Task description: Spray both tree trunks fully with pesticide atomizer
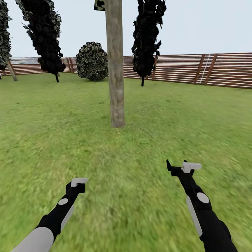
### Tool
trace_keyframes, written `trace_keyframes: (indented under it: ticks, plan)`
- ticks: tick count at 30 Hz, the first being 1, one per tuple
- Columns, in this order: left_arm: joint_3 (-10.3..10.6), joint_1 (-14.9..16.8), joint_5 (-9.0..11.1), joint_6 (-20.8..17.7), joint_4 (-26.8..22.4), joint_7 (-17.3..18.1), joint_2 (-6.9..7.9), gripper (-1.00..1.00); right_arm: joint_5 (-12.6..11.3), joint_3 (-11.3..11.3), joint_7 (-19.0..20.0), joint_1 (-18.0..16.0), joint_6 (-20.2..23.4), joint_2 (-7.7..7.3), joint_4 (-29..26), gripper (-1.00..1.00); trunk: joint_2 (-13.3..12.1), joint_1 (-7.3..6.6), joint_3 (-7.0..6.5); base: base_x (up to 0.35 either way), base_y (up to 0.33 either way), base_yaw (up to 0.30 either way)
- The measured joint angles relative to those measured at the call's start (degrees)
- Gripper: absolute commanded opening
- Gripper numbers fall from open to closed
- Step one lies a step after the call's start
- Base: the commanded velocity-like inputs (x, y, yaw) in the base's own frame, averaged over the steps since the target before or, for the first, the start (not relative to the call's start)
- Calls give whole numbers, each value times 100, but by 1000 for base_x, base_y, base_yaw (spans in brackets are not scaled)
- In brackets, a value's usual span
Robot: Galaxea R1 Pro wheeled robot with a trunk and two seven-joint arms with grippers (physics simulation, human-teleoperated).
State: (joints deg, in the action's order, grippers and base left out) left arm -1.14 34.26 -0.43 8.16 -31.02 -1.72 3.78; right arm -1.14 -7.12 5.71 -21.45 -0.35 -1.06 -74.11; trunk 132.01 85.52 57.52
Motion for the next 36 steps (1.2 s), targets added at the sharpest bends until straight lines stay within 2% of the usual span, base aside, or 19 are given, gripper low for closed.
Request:
trace_keyframes:
  ticks: [24,26,28,30,32,36]
  plan:
    - [0,-2,0,-3,0,-2,0,-100,-1,-22,-5,0,-6,-27,-18,100,0,0,0,316,131,0]
    - [0,-3,0,-5,0,0,0,-100,-1,-194,-5,0,-8,-103,-28,100,0,0,0,316,131,0]
    - [0,-1,0,-7,-1,0,0,-100,-5,-611,7,0,-6,-186,-25,100,0,0,0,316,131,0]
    - [0,-1,0,-8,0,2,0,-100,-3,-819,18,0,-8,-211,-25,100,0,0,0,316,131,0]
    - [0,-3,0,-8,0,-1,0,-100,4,-918,24,0,-7,-222,-24,100,0,0,0,316,131,0]
    - [0,-1,1,-7,0,2,0,-100,8,-959,27,0,-9,-227,-17,100,0,0,0,316,131,0]
